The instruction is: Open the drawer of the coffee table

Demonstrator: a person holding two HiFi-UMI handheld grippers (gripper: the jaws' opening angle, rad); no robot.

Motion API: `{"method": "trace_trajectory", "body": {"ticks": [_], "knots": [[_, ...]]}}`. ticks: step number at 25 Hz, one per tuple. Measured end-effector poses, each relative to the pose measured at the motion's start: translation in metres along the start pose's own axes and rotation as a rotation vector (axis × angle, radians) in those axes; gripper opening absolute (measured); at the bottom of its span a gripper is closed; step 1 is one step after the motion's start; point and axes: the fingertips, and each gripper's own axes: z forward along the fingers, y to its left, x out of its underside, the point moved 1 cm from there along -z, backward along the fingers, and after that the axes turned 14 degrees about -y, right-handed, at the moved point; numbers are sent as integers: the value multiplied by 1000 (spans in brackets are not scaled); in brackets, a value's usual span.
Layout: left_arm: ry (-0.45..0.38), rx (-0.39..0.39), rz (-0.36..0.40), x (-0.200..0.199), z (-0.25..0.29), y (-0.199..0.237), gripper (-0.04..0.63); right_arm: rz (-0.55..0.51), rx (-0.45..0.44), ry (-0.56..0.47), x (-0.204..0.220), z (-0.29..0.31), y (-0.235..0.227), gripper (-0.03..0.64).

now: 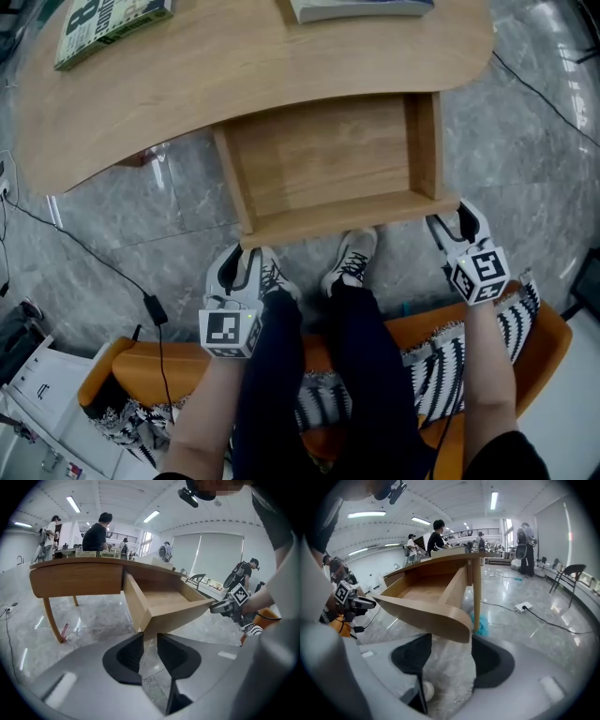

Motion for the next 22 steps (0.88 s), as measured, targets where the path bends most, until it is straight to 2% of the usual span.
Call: {"method": "trace_trajectory", "body": {"ticks": [2, 5, 6, 7, 11, 15, 22], "knots": [[6, -9, 10, -7, -7, -2, 80, 27, 80, -13, -6, -15, -1, 257], [3, -28, 12, -23, -14, -3, 47, 49, 145, -47, -26, -32, 6, 190], [2, -33, 11, -29, -16, -3, 22, 50, 152, -60, -35, -35, 11, 134], [2, -35, 11, -34, -18, -4, 11, 52, 150, -73, -44, -36, 16, 6], [-27, -29, 21, -59, -27, -9, 5, 85, 86, -111, -80, -30, 50, 2], [-41, -12, -18, -92, -34, -21, 5, 87, 11, -112, -117, -30, 85, 2], [-85, 103, -69, -202, -59, -72, 3, 123, -61, -94, -208, -65, 138, 2]]}}
